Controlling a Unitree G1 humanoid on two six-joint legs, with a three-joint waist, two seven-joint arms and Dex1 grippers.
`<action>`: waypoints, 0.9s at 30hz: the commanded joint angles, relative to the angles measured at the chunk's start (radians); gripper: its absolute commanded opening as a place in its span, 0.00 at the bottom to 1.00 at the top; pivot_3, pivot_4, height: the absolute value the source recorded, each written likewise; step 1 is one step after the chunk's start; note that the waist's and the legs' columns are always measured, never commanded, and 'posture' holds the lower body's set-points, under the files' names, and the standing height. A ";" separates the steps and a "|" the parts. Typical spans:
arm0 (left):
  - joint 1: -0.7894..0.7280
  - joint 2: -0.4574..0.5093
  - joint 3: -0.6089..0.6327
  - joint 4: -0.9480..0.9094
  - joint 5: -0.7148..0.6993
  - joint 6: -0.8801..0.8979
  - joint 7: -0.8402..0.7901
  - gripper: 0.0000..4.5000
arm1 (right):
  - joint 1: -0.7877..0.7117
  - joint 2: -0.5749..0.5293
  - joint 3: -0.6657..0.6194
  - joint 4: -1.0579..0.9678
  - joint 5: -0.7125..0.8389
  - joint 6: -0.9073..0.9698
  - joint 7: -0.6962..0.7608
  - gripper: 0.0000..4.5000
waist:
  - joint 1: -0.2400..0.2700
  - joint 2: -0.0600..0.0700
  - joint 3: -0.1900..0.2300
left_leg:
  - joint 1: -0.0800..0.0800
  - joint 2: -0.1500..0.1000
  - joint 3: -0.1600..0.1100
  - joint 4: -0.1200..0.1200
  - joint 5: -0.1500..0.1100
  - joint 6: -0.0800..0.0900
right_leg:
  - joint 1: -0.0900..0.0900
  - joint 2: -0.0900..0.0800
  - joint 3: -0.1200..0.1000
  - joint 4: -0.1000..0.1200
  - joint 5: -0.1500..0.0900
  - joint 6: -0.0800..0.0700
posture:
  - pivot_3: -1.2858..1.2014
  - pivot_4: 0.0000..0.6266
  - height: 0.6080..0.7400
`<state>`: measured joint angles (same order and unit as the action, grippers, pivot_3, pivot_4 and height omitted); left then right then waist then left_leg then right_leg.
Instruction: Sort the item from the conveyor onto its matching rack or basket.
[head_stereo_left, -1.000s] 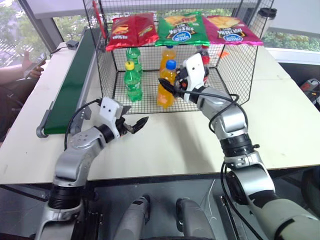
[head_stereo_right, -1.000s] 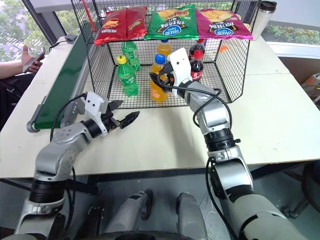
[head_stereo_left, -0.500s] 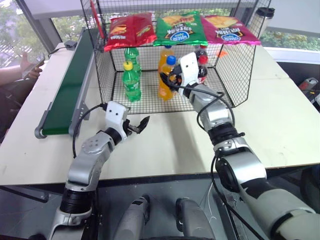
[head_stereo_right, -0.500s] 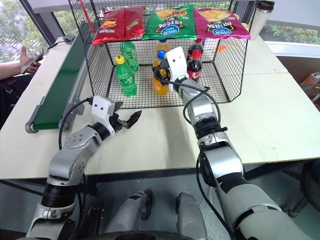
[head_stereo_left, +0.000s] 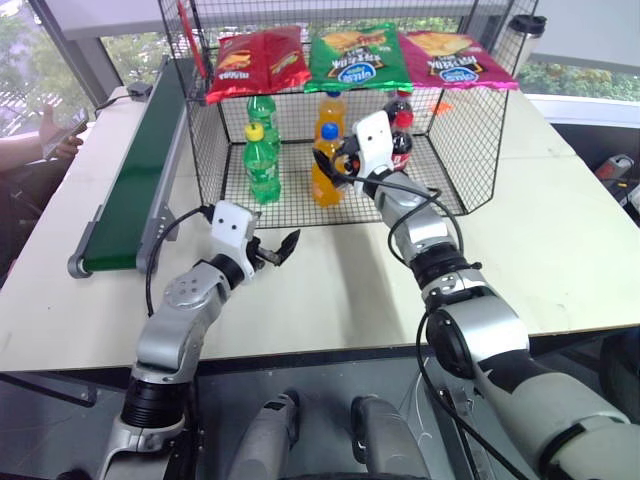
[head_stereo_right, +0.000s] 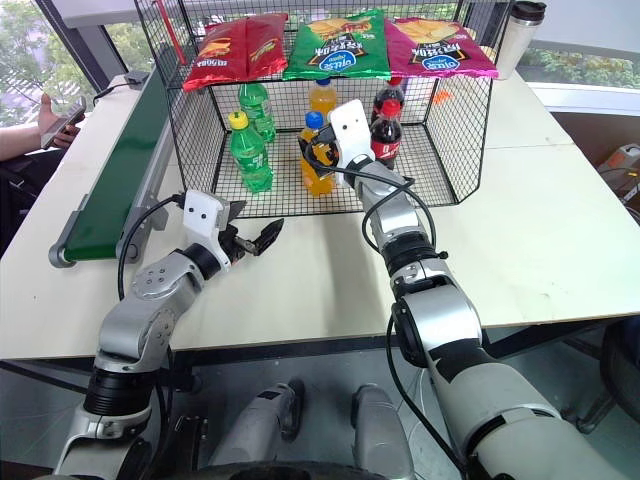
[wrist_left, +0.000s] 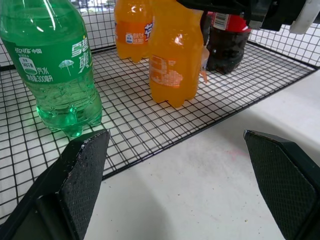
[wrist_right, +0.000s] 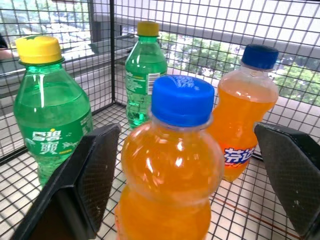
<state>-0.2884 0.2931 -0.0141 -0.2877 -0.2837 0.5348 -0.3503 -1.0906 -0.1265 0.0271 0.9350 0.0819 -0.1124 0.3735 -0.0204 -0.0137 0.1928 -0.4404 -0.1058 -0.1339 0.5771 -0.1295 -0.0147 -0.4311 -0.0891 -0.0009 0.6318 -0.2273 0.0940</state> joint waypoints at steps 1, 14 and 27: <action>-0.015 -0.001 0.010 -0.013 -0.002 -0.023 -0.007 1.00 | -0.002 -0.014 -0.004 -0.107 -0.001 0.020 0.030 0.98 | 0.000 0.000 0.000 | 0.000 0.000 0.000 0.000 0.000 0.000 | 0.000 0.000 0.000 0.000 0.000 0.000 | 0.52 0.24 0.99; -0.002 -0.002 -0.003 -0.016 -0.035 -0.022 -0.070 1.00 | 0.298 -0.187 0.055 -0.759 0.077 0.455 0.294 0.98 | 0.007 0.000 0.000 | 0.000 0.000 0.000 0.001 0.000 0.000 | 0.001 0.000 0.000 0.000 0.000 0.000 | 0.52 0.24 0.99; 0.065 0.046 -0.015 -0.028 -0.047 -0.025 -0.135 1.00 | 0.651 -0.332 0.044 -1.128 0.297 0.828 0.443 0.98 | 0.007 0.000 -0.001 | 0.000 0.000 0.000 0.002 -0.001 -0.002 | 0.002 -0.004 0.000 -0.001 -0.002 -0.003 | 0.52 0.24 0.99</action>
<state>-0.2225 0.3291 -0.0251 -0.2791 -0.3268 0.5298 -0.4717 -0.4295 -0.4590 0.1069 -0.1520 0.3493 0.7082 0.8238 -0.0136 -0.0136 0.1922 -0.4402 -0.1059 -0.1335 0.5790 -0.1311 -0.0166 -0.4296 -0.0936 -0.0012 0.6313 -0.2294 0.0905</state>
